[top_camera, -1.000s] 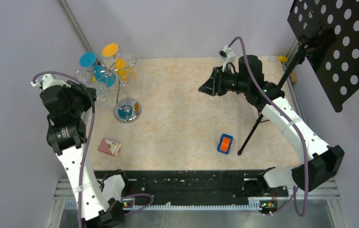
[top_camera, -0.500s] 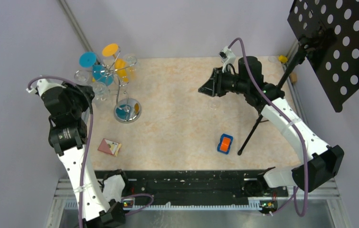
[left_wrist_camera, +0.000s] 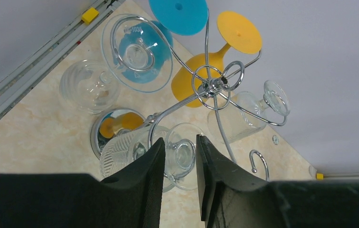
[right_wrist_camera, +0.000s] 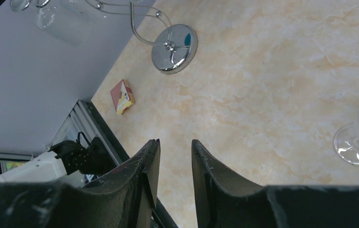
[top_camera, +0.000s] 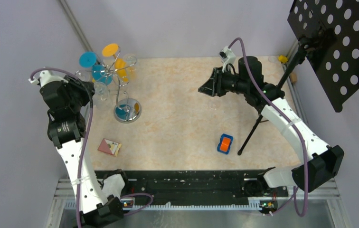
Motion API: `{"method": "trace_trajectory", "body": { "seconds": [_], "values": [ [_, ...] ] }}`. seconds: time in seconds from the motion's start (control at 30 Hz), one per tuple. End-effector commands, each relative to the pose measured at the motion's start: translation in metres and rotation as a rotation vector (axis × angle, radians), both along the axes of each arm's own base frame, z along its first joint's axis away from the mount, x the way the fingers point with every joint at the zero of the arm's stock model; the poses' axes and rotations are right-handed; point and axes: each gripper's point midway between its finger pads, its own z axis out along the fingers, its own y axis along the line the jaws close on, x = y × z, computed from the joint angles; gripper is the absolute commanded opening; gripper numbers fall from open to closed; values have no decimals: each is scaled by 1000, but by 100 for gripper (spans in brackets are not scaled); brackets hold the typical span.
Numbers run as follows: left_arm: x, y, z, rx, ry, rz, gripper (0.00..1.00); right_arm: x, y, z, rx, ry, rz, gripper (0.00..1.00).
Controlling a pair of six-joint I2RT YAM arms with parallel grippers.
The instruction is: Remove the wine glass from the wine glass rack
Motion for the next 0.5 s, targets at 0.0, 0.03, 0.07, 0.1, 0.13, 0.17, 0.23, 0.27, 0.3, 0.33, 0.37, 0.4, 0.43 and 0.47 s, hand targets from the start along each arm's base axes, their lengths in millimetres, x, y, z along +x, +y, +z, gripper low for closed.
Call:
{"method": "trace_trajectory", "body": {
  "seconds": [0.0, 0.03, 0.07, 0.1, 0.13, 0.17, 0.23, 0.27, 0.3, 0.33, 0.37, 0.4, 0.43, 0.47],
  "values": [
    [4, 0, 16, 53, -45, -29, 34, -2, -3, 22, 37, -72, -3, 32],
    [4, 1, 15, 58, -43, -30, 34, -2, -3, 22, 36, -74, -3, 32],
    [4, 2, 13, 62, -39, -27, 34, -2, -4, 22, 34, -74, -3, 32],
    [4, 2, 11, 66, -38, -27, 34, -1, -4, 22, 33, -80, -5, 32],
    [5, 2, 10, 69, -36, -27, 34, -1, -5, 23, 35, -85, -12, 32],
    [5, 2, 8, 68, -31, -30, 34, 0, -5, 22, 37, -87, -16, 32],
    [6, 1, 5, 63, -21, -38, 34, -1, -6, 23, 43, -94, -20, 32],
    [7, 0, 3, 57, -14, -46, 34, -1, -5, 22, 45, -93, -19, 32],
    [8, -1, 0, 47, -6, -55, 34, -1, -5, 23, 49, -94, -18, 32],
    [8, -3, -2, 37, 2, -62, 34, -2, -4, 24, 54, -97, -14, 32],
    [8, -4, -5, 27, 10, -68, 34, -2, -4, 24, 57, -95, -13, 32],
    [8, -5, -6, 19, 17, -72, 34, -2, -4, 25, 60, -95, -13, 32],
    [7, -6, -8, 13, 23, -73, 34, -3, -4, 26, 63, -96, -12, 32],
    [7, -7, -9, 6, 26, -74, 34, -3, -4, 26, 65, -98, -10, 32]
  ]
}}
